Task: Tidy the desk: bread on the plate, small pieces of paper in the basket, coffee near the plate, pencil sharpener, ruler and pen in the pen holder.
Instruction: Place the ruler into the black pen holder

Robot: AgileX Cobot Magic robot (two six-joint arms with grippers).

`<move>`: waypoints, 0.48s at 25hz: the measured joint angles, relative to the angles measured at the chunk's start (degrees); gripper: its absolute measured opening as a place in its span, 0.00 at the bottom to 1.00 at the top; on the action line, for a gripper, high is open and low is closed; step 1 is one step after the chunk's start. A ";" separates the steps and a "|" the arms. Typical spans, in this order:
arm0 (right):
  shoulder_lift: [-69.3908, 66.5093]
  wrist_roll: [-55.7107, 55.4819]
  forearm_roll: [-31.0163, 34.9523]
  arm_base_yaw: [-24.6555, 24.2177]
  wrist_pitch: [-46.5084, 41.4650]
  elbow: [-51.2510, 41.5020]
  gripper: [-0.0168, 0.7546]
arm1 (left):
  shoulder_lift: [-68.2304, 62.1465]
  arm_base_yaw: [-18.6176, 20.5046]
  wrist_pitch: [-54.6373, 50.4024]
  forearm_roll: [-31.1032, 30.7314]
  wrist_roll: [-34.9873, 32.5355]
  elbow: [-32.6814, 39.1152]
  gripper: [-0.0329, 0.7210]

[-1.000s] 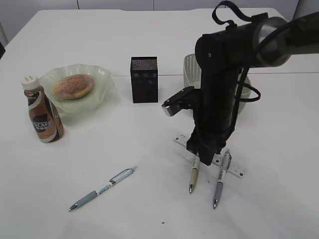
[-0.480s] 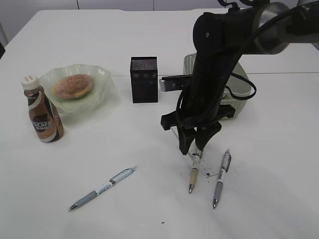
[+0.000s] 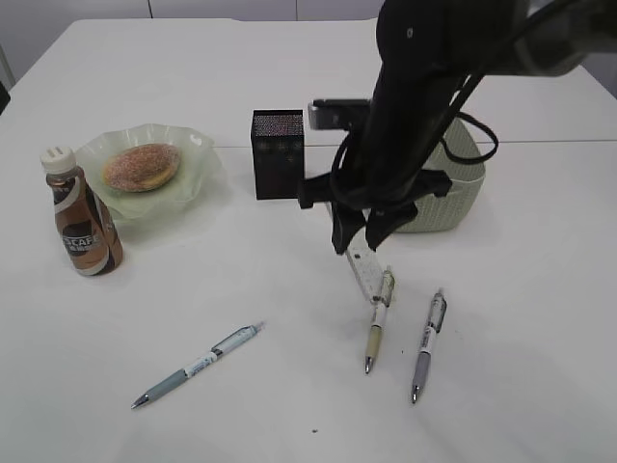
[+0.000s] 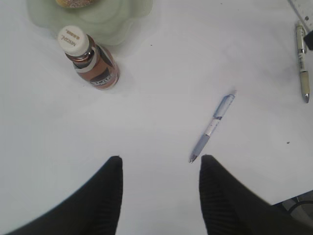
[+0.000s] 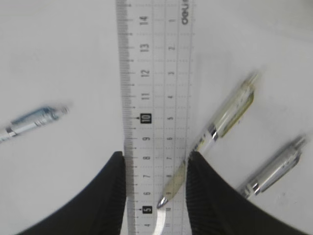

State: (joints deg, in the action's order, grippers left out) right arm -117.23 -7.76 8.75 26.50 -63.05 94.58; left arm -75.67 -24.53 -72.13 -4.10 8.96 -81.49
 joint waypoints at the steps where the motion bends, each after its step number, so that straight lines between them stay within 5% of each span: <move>1: 1.54 -0.69 -1.03 0.40 2.40 -0.49 0.37 | 0.00 0.00 0.00 0.00 0.00 0.00 0.53; 12: 15.90 -3.11 -8.11 1.61 36.95 -20.47 0.37 | 0.00 0.00 0.00 0.00 0.00 0.00 0.53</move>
State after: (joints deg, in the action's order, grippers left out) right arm -101.33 -10.88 0.63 28.10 -26.10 74.11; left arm -75.67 -24.53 -72.13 -4.10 8.96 -81.49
